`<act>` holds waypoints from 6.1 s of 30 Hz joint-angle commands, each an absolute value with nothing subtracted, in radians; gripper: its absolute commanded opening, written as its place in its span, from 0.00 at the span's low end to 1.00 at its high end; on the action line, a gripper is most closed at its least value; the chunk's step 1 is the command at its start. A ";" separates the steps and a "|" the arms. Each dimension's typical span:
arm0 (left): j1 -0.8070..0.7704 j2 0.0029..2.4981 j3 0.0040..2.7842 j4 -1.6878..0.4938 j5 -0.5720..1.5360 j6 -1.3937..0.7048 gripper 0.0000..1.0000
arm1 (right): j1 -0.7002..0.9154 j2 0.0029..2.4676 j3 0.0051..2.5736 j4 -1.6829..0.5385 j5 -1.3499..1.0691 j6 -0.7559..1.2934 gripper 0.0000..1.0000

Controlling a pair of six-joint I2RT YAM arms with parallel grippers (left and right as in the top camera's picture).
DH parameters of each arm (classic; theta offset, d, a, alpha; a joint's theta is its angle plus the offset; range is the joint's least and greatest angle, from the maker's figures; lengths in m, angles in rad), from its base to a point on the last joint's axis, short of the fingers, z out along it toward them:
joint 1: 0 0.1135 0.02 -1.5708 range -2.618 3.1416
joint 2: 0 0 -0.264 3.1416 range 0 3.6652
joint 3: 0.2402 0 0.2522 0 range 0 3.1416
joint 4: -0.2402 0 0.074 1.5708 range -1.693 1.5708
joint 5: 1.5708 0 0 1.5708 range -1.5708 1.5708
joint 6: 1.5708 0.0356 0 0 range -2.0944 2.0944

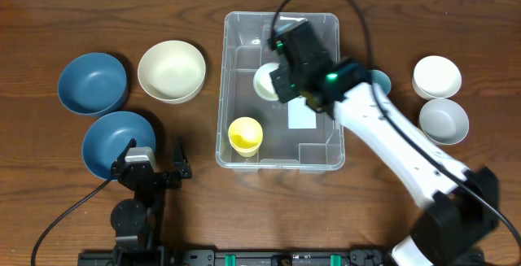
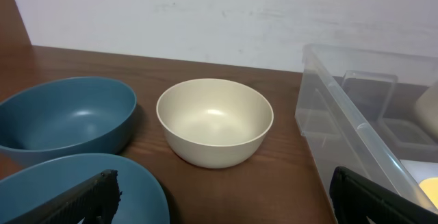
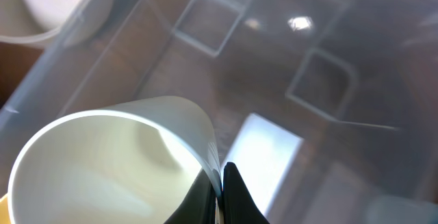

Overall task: Pack container
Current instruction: 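Carry the white cup left into the clear bin, then lower the white cup into the bin and open the right gripper, then lift the right gripper back toward the cups on the right, then grasp the light-blue cup rim with the right gripper and lift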

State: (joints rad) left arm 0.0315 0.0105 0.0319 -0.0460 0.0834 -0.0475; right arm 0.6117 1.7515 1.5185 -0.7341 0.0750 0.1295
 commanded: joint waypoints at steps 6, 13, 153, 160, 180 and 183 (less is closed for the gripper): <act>0.028 0.010 0.004 -0.059 0.094 -0.034 0.98 | 0.675 1.851 1.524 -0.673 0.074 0.141 0.01; 0.028 0.010 0.004 -0.059 0.094 -0.034 0.98 | 0.691 1.859 1.524 -0.660 0.074 0.142 0.01; 0.028 0.010 0.004 -0.059 0.094 -0.034 0.98 | -0.009 1.623 1.425 -0.882 0.140 0.231 0.43; 0.028 0.010 0.004 -0.059 0.094 -0.034 0.98 | -0.031 1.623 1.291 -0.774 0.044 0.230 0.47; 0.028 0.010 0.004 -0.059 0.094 -0.034 0.98 | -0.031 1.623 1.019 -0.442 -0.029 0.205 0.48; 0.028 0.010 0.004 -0.059 0.094 -0.034 0.98 | -0.031 1.623 0.986 -0.385 -0.062 0.205 0.48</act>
